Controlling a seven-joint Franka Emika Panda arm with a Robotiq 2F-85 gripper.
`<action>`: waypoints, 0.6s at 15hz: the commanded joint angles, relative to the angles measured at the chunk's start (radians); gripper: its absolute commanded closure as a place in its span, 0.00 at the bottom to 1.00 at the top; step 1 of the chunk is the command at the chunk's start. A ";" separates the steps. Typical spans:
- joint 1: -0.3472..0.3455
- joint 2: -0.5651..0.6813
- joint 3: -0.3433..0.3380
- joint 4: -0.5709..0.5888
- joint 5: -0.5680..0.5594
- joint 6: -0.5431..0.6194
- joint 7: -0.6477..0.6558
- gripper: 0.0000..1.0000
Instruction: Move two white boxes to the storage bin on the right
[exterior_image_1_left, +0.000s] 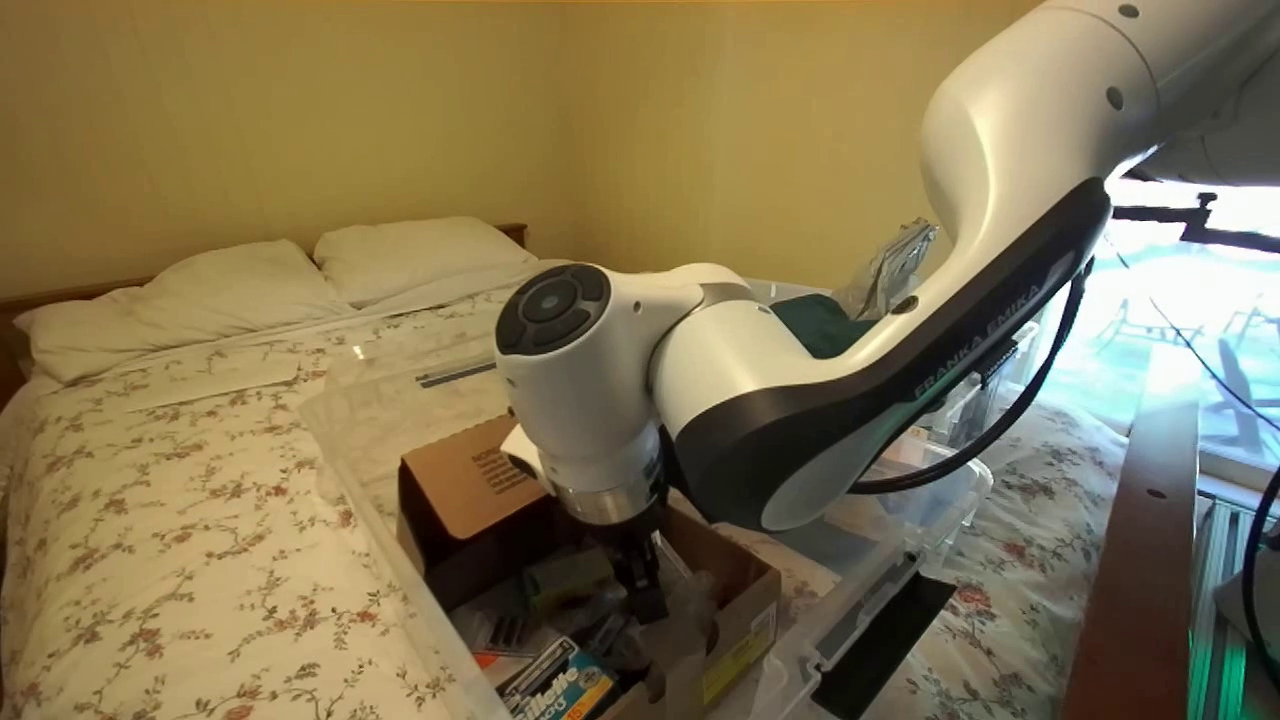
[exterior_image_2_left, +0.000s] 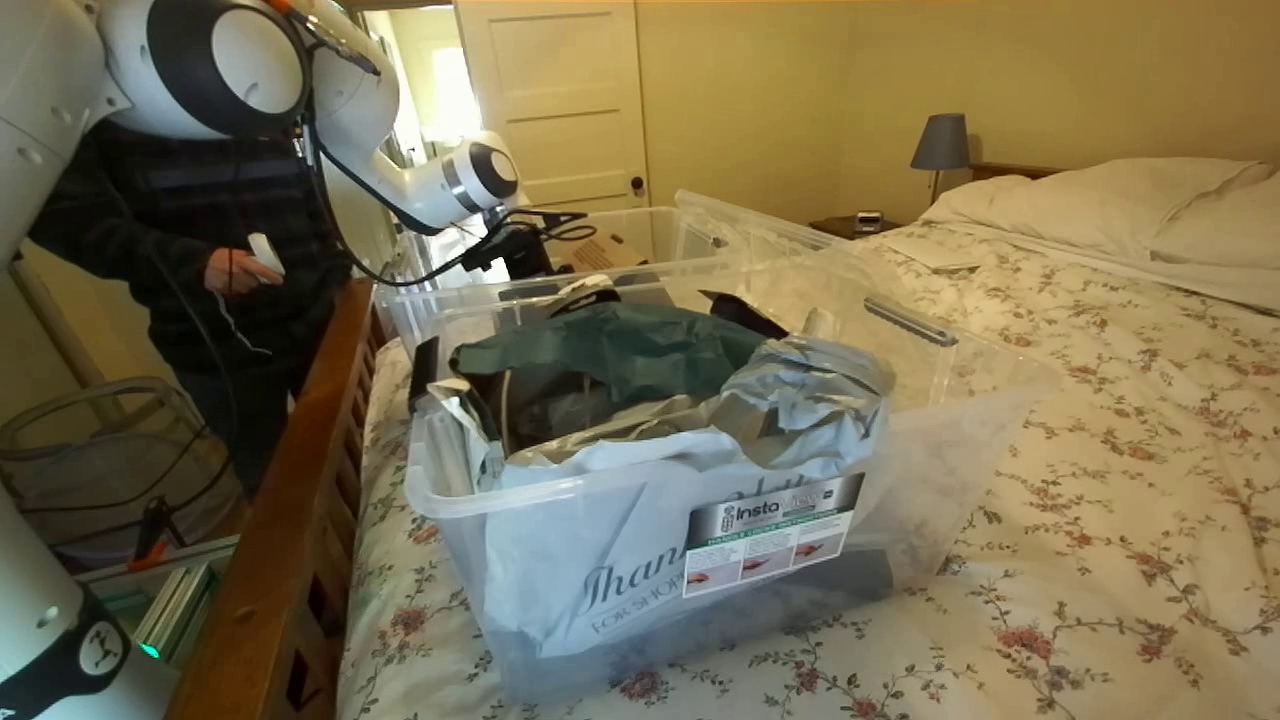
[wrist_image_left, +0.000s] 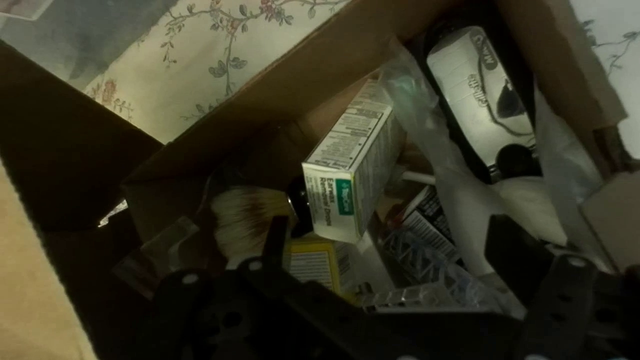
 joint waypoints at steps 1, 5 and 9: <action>0.007 0.013 -0.013 0.015 -0.015 -0.019 0.002 0.00; 0.001 0.035 -0.031 0.044 -0.023 -0.048 -0.014 0.00; -0.005 0.041 -0.034 0.038 -0.015 -0.071 -0.013 0.34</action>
